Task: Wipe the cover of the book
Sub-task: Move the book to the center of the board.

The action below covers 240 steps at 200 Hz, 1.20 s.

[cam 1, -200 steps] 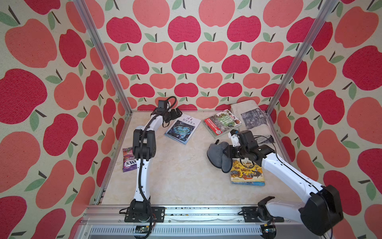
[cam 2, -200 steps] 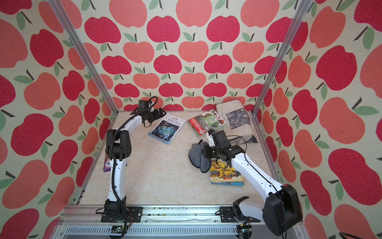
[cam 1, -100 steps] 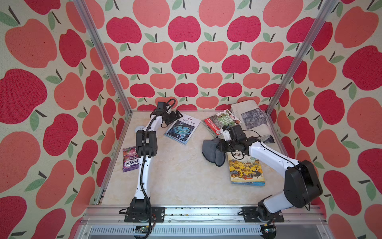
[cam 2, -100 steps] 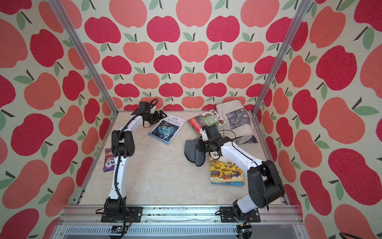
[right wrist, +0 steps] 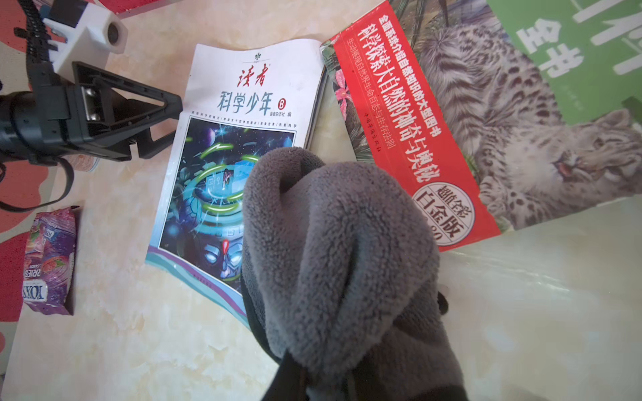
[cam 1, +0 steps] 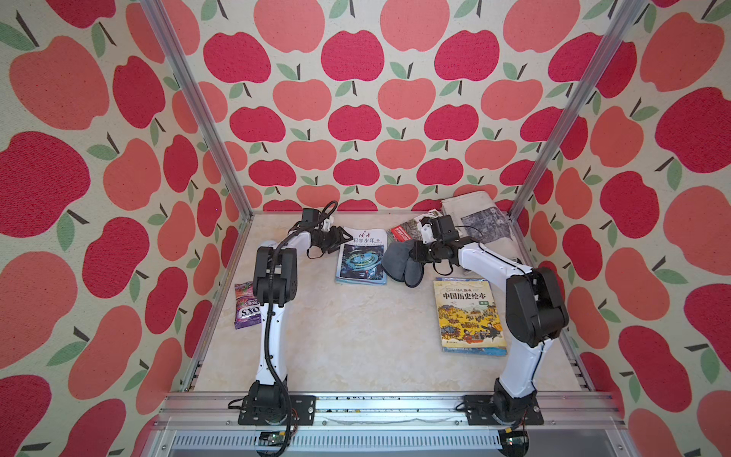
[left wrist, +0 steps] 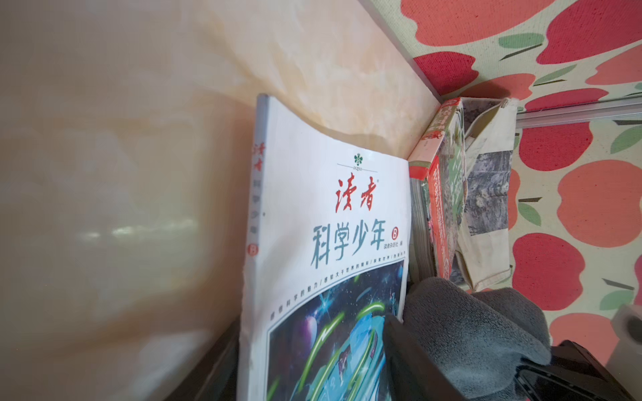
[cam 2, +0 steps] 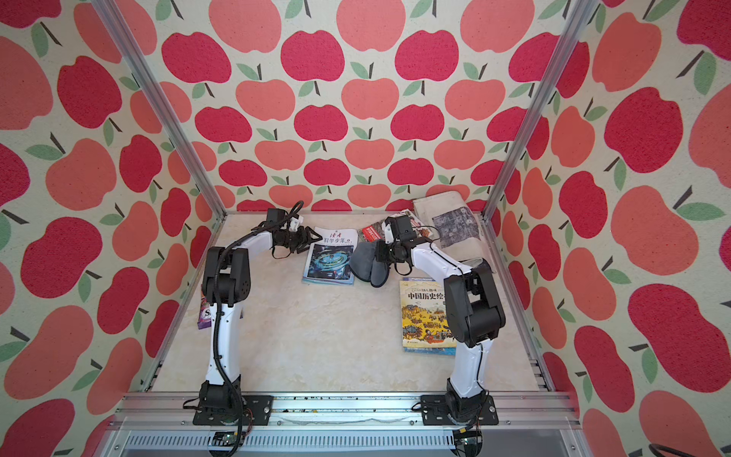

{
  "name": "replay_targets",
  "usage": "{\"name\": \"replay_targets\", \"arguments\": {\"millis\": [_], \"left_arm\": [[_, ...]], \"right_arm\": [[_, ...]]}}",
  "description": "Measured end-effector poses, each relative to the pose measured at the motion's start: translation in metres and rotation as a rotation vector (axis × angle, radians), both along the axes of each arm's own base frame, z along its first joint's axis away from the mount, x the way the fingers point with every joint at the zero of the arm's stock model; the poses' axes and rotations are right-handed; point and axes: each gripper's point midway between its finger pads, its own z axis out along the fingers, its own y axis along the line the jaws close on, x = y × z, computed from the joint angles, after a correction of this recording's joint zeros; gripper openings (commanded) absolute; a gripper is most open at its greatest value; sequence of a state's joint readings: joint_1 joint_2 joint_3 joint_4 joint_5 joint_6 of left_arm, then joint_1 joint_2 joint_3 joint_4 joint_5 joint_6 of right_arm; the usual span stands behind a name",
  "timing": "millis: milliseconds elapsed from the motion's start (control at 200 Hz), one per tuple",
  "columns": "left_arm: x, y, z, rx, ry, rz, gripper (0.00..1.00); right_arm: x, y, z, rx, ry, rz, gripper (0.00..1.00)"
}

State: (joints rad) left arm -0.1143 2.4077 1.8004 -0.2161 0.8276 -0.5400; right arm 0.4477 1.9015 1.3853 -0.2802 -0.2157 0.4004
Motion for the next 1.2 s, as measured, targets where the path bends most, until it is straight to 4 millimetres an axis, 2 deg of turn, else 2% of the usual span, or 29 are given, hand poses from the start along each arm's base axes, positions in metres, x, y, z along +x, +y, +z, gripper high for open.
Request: {"name": "replay_targets", "arguments": {"millis": [105,215,325,390,465,610,716,826,956,1021,1066,1106,1201], "left_arm": [[-0.019,-0.007,-0.005,-0.055,0.043,0.006,0.32],[-0.031,-0.01,-0.01,-0.108,0.075,0.024,0.24],[-0.047,-0.009,-0.013,-0.134,0.102,0.042,0.13],[-0.06,-0.009,-0.009,-0.138,0.106,0.045,0.06],[-0.076,-0.012,0.002,-0.142,0.096,0.041,0.0],[-0.102,-0.032,0.018,-0.146,0.063,-0.012,0.0],[-0.131,-0.055,0.016,-0.138,0.066,-0.079,0.0],[-0.176,-0.075,0.001,-0.135,0.11,-0.135,0.0],[-0.224,-0.078,-0.02,-0.154,0.183,-0.135,0.0],[-0.238,-0.074,-0.025,-0.166,0.2,-0.118,0.2],[-0.243,-0.073,-0.022,-0.173,0.196,-0.11,0.31],[-0.244,-0.072,-0.018,-0.182,0.183,-0.107,0.45],[-0.239,-0.073,-0.006,-0.19,0.141,-0.093,0.58]], "right_arm": [[-0.006,0.006,-0.004,0.021,0.019,0.017,0.16],[-0.012,0.009,-0.008,0.045,0.025,0.026,0.16],[-0.033,0.001,-0.014,0.046,0.053,0.023,0.16],[-0.046,-0.006,-0.008,0.045,0.05,0.02,0.16],[-0.06,-0.011,0.011,0.042,0.018,0.021,0.16],[-0.084,-0.008,0.063,0.021,-0.1,0.066,0.17],[-0.108,-0.002,0.082,-0.014,-0.149,0.122,0.17],[-0.126,-0.001,0.077,-0.087,-0.143,0.161,0.17],[-0.139,-0.008,0.049,-0.202,-0.094,0.18,0.17],[-0.147,-0.011,0.03,-0.25,-0.059,0.195,0.17],[-0.155,-0.012,0.016,-0.283,-0.03,0.21,0.17],[-0.162,-0.013,0.005,-0.308,-0.008,0.225,0.17],[-0.175,-0.013,-0.011,-0.347,0.025,0.254,0.17]]}}
